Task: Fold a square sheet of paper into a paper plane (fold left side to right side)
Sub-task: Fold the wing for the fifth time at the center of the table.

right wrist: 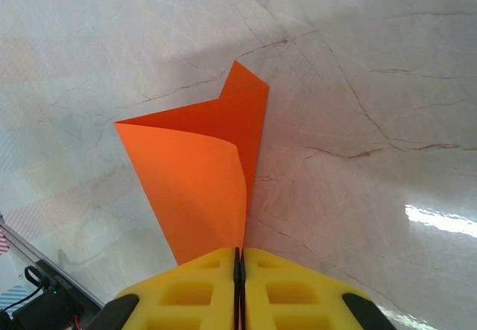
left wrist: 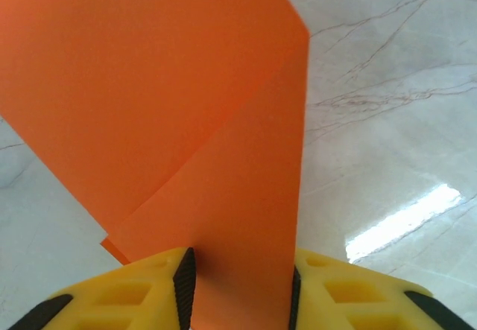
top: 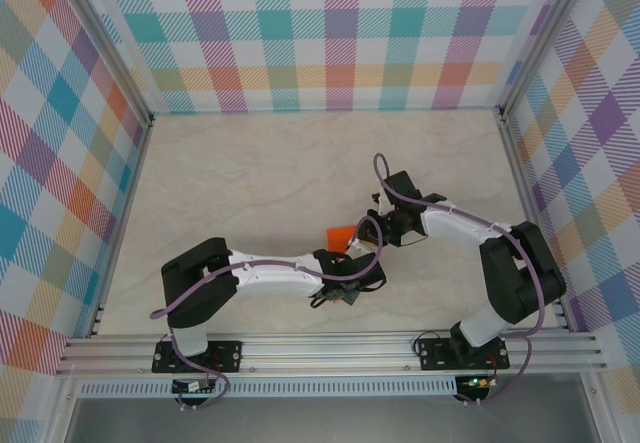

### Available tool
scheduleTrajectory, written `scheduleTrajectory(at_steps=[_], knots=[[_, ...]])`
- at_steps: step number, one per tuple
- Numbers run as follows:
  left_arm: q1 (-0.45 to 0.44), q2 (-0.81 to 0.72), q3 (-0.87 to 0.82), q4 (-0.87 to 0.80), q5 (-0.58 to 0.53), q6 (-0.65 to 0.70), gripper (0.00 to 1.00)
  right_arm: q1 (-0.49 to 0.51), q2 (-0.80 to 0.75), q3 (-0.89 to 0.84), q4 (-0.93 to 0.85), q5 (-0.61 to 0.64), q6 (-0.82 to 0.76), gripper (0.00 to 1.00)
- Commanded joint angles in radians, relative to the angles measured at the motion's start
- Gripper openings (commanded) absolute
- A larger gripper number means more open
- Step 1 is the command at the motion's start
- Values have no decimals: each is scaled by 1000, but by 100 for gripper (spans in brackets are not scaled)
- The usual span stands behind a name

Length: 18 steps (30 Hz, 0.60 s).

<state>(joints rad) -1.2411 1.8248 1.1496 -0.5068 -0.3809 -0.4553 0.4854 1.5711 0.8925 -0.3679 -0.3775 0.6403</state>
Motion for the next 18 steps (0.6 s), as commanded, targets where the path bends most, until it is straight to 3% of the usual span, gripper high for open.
scheduleTrajectory(at_steps=[1, 9, 18], knots=[[-13, 19, 32, -35, -28, -6, 32, 6, 16, 33, -22, 6, 4, 11], [-5, 48, 44, -33, -6, -3, 25, 5, 32, 40, -24, 17, 0, 13], [40, -13, -20, 34, 41, -13, 15, -25, -106, 12, -29, 71, -22, 41]])
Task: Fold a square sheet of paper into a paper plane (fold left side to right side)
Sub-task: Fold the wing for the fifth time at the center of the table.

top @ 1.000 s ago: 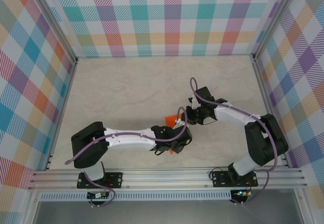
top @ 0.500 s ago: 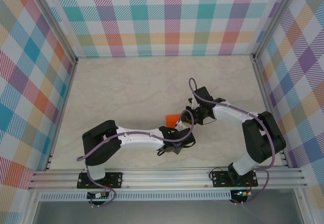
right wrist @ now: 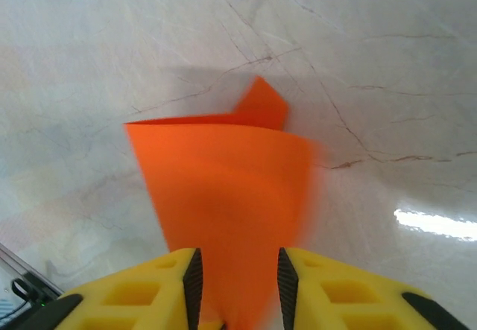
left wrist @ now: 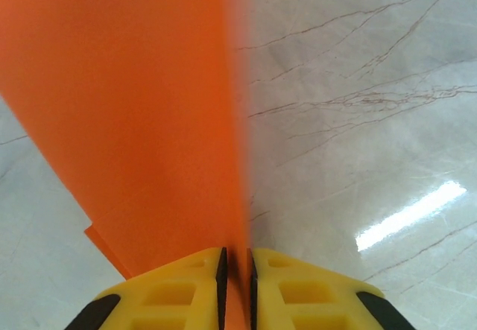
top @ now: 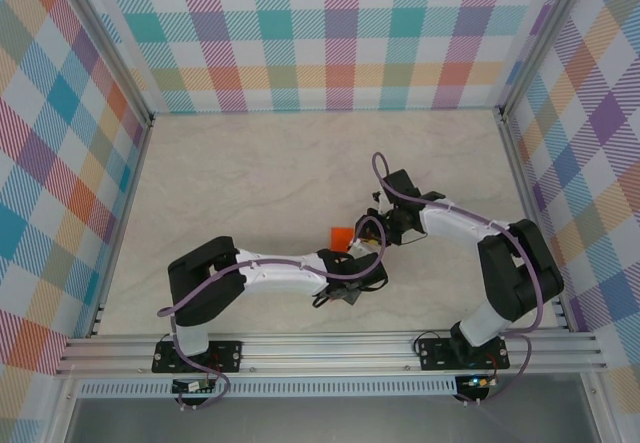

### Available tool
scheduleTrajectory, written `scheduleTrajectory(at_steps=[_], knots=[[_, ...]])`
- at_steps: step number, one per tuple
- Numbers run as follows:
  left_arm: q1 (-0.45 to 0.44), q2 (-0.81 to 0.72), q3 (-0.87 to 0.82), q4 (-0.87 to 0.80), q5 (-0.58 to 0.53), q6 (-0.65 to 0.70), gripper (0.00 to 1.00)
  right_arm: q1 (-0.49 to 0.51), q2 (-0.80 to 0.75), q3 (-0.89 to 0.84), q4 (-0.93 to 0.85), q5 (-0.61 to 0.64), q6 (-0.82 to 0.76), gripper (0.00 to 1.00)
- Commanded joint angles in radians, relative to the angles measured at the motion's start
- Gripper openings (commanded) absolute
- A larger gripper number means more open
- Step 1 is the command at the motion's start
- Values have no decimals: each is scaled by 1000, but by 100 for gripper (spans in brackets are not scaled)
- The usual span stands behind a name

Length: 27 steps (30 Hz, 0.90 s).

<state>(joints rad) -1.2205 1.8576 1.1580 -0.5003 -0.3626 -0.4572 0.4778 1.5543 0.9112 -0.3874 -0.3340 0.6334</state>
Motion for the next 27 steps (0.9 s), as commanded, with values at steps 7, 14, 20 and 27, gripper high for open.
scheduleTrajectory(at_steps=[7, 14, 20, 27], knots=[[70, -91, -67, 108, 123, -7, 10, -111, -298, -61, -115, 101, -92, 62], [133, -114, -93, 197, 249, -27, 7, -127, -355, -192, -26, 18, -123, 67], [197, -130, -143, 327, 362, -87, 4, -102, -324, -317, 184, -90, -46, 68], [247, -153, -222, 472, 454, -161, 2, -46, -232, -333, 325, -92, 11, 68]])
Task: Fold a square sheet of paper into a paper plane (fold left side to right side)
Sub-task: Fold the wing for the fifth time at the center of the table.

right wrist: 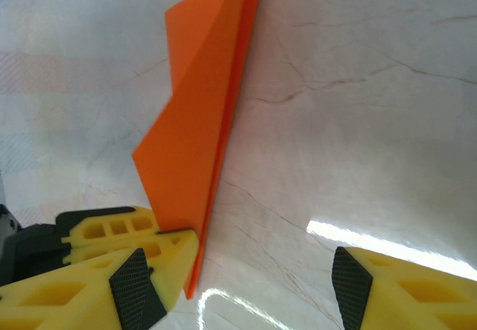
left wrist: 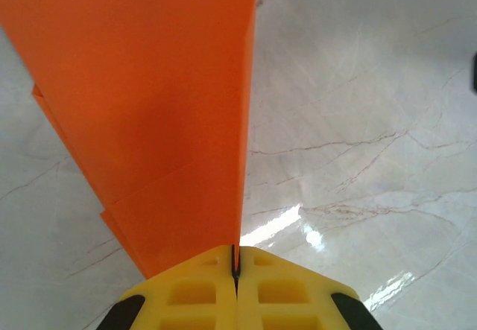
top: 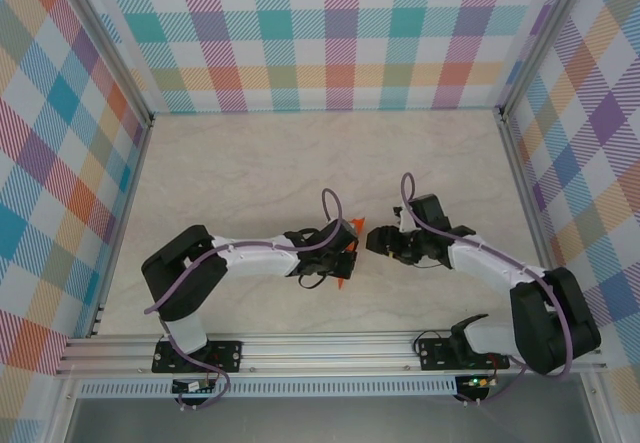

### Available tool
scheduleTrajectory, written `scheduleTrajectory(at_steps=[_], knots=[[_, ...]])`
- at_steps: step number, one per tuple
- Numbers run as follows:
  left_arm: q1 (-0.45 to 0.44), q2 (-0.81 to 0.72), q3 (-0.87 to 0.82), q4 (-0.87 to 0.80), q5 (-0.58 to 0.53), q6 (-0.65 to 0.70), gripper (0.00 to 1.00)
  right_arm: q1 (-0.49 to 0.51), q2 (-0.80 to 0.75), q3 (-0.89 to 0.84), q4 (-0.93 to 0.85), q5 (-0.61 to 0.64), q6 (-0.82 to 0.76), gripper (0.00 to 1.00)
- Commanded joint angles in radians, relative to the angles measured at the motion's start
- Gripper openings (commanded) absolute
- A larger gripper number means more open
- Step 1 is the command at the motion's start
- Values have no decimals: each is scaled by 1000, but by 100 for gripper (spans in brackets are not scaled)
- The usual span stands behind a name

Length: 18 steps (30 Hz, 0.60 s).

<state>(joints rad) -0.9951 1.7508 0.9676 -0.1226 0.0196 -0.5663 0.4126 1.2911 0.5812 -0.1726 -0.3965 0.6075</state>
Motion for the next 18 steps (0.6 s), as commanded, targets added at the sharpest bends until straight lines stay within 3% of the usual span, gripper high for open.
scheduleTrajectory(at_steps=[1, 9, 18], knots=[[31, -50, -44, 112, 83, -61, 2, 25, 42, -5, 127, -29, 45, 69], [101, -70, -114, 259, 189, -145, 1, 59, 128, -7, 262, -24, 110, 68], [143, -32, -181, 423, 263, -275, 0, 81, 224, 15, 350, -41, 164, 56]])
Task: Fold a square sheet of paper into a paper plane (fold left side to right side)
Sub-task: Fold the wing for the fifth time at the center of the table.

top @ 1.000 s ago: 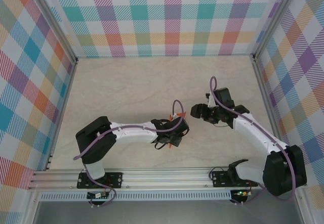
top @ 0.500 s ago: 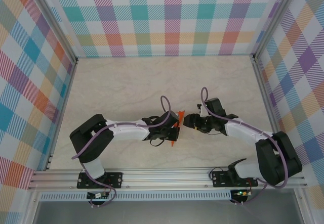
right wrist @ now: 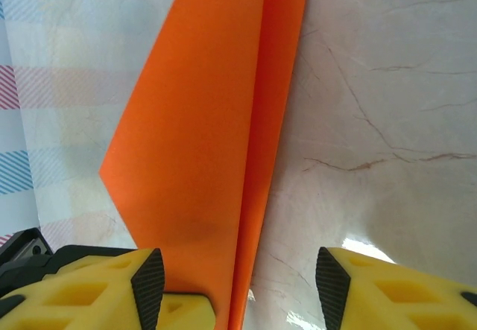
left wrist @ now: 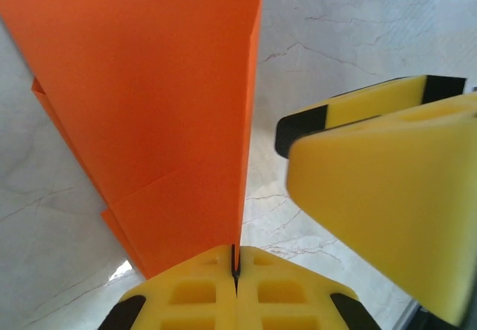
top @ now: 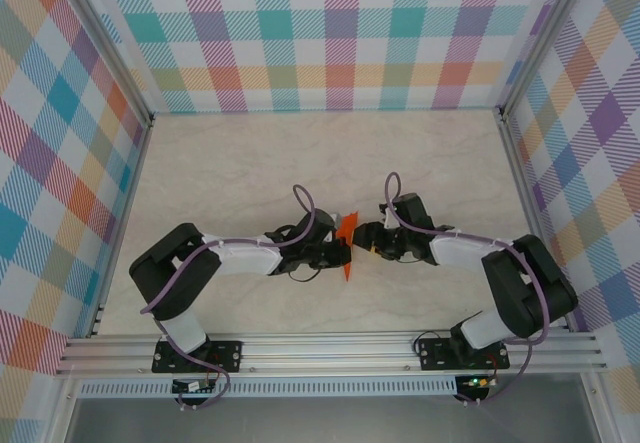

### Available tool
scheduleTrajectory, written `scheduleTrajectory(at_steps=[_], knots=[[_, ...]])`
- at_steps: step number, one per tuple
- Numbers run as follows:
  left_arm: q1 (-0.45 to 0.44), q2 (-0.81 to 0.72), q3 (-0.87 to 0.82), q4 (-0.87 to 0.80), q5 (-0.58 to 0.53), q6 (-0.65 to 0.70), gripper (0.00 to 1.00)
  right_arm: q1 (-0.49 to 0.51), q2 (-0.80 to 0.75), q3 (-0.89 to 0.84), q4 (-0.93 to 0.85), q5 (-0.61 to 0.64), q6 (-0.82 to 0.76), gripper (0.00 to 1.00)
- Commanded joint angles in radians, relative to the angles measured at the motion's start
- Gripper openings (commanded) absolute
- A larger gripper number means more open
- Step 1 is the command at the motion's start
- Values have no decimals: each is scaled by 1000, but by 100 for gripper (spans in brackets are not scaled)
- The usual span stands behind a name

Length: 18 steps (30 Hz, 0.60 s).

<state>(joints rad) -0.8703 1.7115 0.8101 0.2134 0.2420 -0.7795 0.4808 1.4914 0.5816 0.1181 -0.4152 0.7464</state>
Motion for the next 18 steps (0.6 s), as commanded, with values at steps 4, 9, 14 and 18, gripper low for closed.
scheduleTrajectory(at_steps=[4, 9, 14, 18], knots=[[35, 6, -44, 120, 52, -81, 0, 19, 51, 27, 70, -8, 28, 53], [42, 17, -59, 157, 70, -104, 0, 22, 92, 47, 99, -7, 34, 52], [52, 47, -77, 224, 94, -141, 0, 22, 110, 60, 110, 8, 36, 51], [55, 61, -85, 240, 95, -152, 0, 22, 118, 68, 106, 30, 33, 48]])
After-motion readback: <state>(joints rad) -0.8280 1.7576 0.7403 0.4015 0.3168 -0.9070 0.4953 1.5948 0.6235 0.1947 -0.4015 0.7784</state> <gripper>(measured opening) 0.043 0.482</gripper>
